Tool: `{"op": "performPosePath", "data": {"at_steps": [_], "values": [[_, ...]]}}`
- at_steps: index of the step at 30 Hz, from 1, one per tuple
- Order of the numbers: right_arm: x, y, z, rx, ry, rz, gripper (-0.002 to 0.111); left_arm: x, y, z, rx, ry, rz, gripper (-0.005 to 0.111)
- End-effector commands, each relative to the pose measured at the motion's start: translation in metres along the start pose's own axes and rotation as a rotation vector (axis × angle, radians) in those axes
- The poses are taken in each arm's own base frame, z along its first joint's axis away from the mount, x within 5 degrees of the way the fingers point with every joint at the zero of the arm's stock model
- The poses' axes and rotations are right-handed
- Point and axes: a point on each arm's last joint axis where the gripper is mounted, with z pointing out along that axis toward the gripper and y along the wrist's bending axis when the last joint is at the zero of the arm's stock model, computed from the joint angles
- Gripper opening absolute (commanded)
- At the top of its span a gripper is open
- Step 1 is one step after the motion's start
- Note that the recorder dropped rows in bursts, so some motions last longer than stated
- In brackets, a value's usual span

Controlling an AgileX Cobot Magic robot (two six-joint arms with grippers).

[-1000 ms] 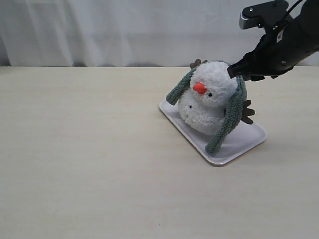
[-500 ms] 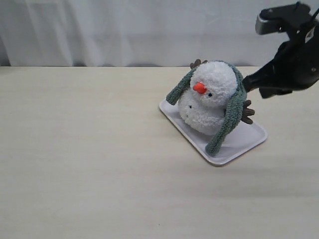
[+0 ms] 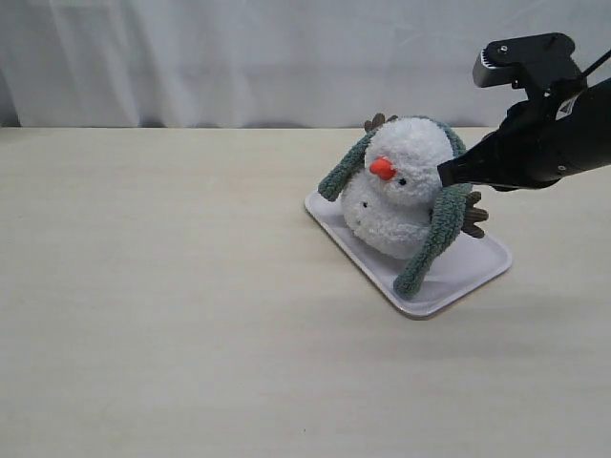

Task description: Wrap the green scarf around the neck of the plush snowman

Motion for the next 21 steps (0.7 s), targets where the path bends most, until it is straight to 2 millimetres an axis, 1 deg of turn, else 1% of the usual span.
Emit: {"op": "performPosePath", "data": {"at_steps": [1, 5, 11, 16, 21], "values": [[0.000, -0.003, 0.013, 0.014, -0.010, -0.016, 0.004, 0.000, 0.000, 0.000, 0.006, -0.015, -0.008, 0.000], [0.007, -0.004, 0.034, 0.009, 0.045, -0.048, 0.004, 0.000, 0.000, 0.000, 0.006, -0.015, -0.008, 0.000], [0.013, -0.005, 0.054, 0.016, 0.071, -0.067, 0.004, 0.000, 0.000, 0.000, 0.006, -0.015, -0.008, 0.000], [0.015, -0.005, 0.064, 0.018, 0.069, -0.067, 0.004, 0.000, 0.000, 0.000, 0.006, -0.015, -0.008, 0.000], [0.014, -0.005, 0.068, 0.020, 0.055, -0.067, 0.004, 0.000, 0.000, 0.000, 0.006, -0.015, -0.008, 0.000]]}}
